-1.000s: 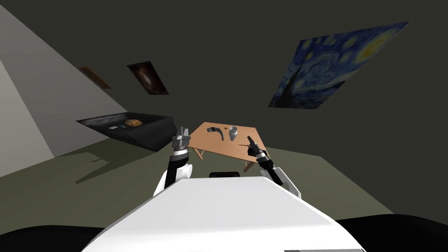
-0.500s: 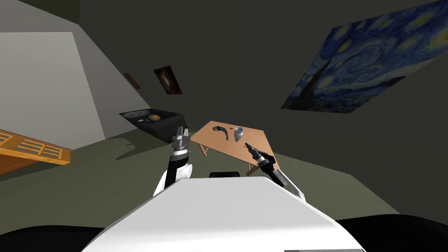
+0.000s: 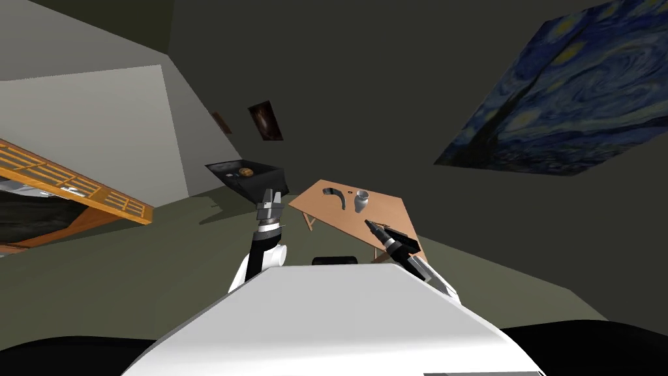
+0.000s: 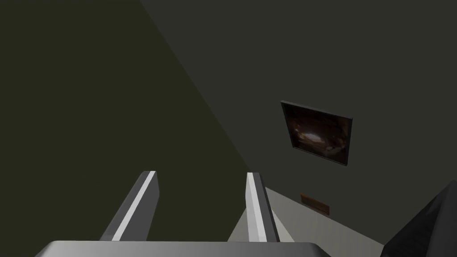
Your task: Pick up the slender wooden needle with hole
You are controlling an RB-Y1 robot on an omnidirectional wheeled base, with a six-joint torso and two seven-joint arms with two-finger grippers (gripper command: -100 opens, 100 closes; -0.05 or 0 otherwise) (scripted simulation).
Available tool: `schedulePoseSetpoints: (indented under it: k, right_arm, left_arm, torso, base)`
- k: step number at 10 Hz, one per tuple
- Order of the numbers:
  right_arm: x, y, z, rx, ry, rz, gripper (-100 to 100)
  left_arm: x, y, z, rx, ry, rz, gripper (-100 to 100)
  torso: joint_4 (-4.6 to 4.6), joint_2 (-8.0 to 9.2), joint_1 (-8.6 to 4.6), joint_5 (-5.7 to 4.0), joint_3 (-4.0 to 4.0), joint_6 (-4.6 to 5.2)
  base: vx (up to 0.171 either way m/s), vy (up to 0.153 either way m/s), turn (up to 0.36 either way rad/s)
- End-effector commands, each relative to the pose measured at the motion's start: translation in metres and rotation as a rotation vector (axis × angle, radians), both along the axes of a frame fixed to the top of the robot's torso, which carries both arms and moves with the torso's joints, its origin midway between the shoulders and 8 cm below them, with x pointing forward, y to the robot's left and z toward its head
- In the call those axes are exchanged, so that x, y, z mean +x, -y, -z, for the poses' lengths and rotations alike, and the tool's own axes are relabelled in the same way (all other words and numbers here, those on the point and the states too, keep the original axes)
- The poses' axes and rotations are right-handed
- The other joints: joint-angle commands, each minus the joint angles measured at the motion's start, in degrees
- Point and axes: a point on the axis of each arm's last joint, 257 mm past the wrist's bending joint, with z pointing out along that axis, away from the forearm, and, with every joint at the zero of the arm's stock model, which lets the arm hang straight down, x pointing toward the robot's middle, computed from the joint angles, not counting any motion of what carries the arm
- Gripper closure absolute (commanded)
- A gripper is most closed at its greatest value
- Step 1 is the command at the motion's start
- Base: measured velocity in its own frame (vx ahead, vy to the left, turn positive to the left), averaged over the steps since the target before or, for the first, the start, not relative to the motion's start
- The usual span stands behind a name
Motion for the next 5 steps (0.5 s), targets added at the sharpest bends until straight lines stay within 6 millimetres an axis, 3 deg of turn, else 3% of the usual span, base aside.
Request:
schedulePoseSetpoints:
  k: [1,2,5]
  right_arm:
    - [-0.002,0.004,0.009,-0.010,-0.015,0.001,-100]
    - [-0.013,0.009,0.032,-0.068,-0.062,-0.025,-100]
    - [-0.029,0.024,0.066,-0.135,-0.137,-0.038,-100]
  left_arm:
    - [0.000,0.000,0.000,0.000,0.000,0.000,0]
    - [0.000,0.000,0.000,0.000,0.000,0.000,0]
    - [0.000,0.000,0.000,0.000,0.000,0.000,0]
  torso:
    - [0.00,0.00,0.00,0.00,0.00,0.00]
    - [0.00,0.00,0.01,0.00,0.00,0.01]
    - [0.00,0.00,0.01,0.00,0.00,-0.05]
  base:
    - [-0.002,-0.005,-0.047]
    - [-0.007,0.004,0.256]
    - [-0.005,-0.004,0.232]
